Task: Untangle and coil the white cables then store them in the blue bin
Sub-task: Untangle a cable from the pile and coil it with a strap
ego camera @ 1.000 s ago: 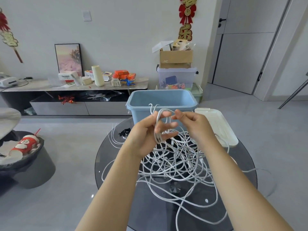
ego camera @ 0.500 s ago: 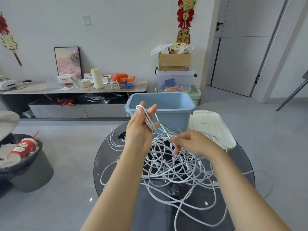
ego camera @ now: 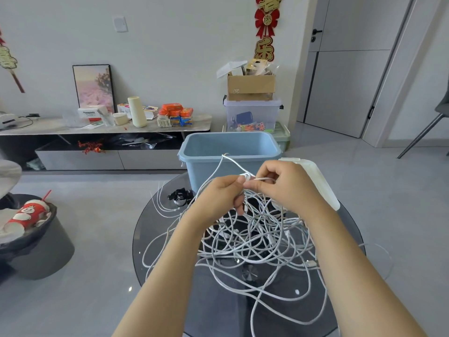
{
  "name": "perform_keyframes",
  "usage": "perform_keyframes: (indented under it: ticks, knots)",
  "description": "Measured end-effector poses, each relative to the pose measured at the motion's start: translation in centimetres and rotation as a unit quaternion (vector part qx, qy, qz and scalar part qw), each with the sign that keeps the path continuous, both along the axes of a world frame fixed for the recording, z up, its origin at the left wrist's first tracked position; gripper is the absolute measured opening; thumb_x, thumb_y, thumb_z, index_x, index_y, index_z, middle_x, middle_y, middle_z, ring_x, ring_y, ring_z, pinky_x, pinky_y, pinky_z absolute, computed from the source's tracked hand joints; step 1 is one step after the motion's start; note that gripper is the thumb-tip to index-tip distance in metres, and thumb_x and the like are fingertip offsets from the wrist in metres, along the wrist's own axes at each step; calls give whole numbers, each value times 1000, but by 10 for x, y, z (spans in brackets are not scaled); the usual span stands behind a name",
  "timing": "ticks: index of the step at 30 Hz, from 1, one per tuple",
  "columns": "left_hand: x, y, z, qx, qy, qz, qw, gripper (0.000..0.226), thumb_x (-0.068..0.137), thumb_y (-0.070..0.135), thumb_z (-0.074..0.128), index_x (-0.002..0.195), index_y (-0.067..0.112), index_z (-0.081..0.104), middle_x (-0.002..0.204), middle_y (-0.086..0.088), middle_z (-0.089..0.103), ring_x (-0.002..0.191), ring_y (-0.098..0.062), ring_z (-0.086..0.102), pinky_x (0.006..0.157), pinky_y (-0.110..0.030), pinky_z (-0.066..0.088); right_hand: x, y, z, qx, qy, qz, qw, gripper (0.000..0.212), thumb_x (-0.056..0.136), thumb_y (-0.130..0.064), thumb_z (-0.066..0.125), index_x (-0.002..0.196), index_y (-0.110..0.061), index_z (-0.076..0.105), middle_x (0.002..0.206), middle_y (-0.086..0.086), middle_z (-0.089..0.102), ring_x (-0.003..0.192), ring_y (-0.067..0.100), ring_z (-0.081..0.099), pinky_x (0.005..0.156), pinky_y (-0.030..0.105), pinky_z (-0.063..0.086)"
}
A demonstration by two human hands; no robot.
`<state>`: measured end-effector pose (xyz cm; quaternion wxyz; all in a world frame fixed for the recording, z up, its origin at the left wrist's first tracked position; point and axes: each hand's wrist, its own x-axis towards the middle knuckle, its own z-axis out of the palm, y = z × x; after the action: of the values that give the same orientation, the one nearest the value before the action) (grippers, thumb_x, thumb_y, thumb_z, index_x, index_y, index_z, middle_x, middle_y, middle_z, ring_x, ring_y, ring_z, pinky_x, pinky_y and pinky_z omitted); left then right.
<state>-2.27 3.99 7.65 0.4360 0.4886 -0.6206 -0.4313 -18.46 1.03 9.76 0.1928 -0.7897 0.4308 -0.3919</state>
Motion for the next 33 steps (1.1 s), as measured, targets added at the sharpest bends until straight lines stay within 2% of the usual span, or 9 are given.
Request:
perform_keyframes:
  ticks: [4, 7, 12, 16, 20, 23, 25, 29, 33]
  knots:
    - [4, 2, 1, 41, 104, -66, 992, 32, 102, 28, 38, 93, 17, 67, 48, 10, 27, 41, -6, 31, 97, -51, 47, 0, -11, -7, 66, -84, 15, 994, 43, 60, -58, 73, 64, -20, 52, 54, -9, 43, 52, 7, 37, 52, 20, 34]
    - [6, 4, 4, 70, 231, -113, 964, 28, 97, 25, 41, 88, 5, 58, 44, 10, 24, 39, -4, 27, 92, -53, 51, -1, -17, -14, 107, -138, 56, 983, 42, 75, -57, 55, 63, -17, 54, 55, -9, 50, 56, 7, 45, 62, 22, 37]
    - [10, -1, 6, 56, 550, -93, 828, 27, 94, 27, 43, 76, 10, 54, 43, 10, 31, 44, -3, 44, 80, -51, 55, 10, -24, -31, 133, -69, 66, 987, 57, 89, -58, 38, 74, -9, 62, 69, 5, 61, 66, 17, 54, 77, 34, 44]
    - [13, -3, 11, 4, 625, -45, 779, 42, 103, 18, 34, 69, 12, 56, 54, 9, 46, 73, -9, 68, 86, -69, 43, 12, -25, -43, 134, -26, 35, 990, 46, 94, -48, 41, 77, -10, 60, 97, 10, 67, 99, 25, 60, 89, 37, 44]
    - [15, -3, 17, -29, 610, 2, 792, 36, 105, 27, 28, 77, 16, 49, 61, 11, 60, 96, -13, 68, 96, -64, 39, 8, -23, -49, 123, 2, 16, 992, 31, 96, -34, 50, 82, -9, 62, 140, 4, 50, 130, 15, 43, 98, 24, 28]
    - [17, -6, 18, -44, 589, 62, 804, 32, 104, 30, 28, 85, 19, 51, 79, 10, 70, 105, -17, 66, 97, -59, 40, 4, -15, -38, 74, -51, 19, 996, 32, 92, -30, 58, 72, -5, 63, 87, 6, 71, 84, 9, 62, 87, 29, 44]
    - [17, -8, 18, -56, 569, 95, 815, 31, 104, 30, 27, 87, 20, 51, 89, 10, 72, 107, -16, 63, 96, -56, 40, 4, -5, -27, 36, -21, 27, 999, 27, 88, -31, 59, 69, -13, 68, 54, 2, 58, 52, 9, 48, 61, 31, 43]
    - [12, -9, 9, -76, 426, 144, 890, 30, 104, 30, 26, 90, 19, 50, 96, 9, 73, 109, -14, 63, 98, -50, 39, 12, 13, -10, 0, 181, 6, 984, 18, 87, -36, 56, 81, -32, 73, 47, -19, 53, 49, 6, 45, 53, 23, 32]
    - [2, -1, 1, -76, 129, 125, 981, 28, 102, 31, 35, 92, 15, 56, 89, 5, 75, 93, -14, 68, 89, -35, 47, 10, 17, 4, -20, 159, -1, 987, 21, 85, -37, 60, 65, -31, 60, 49, -8, 50, 53, 8, 45, 56, 25, 33]
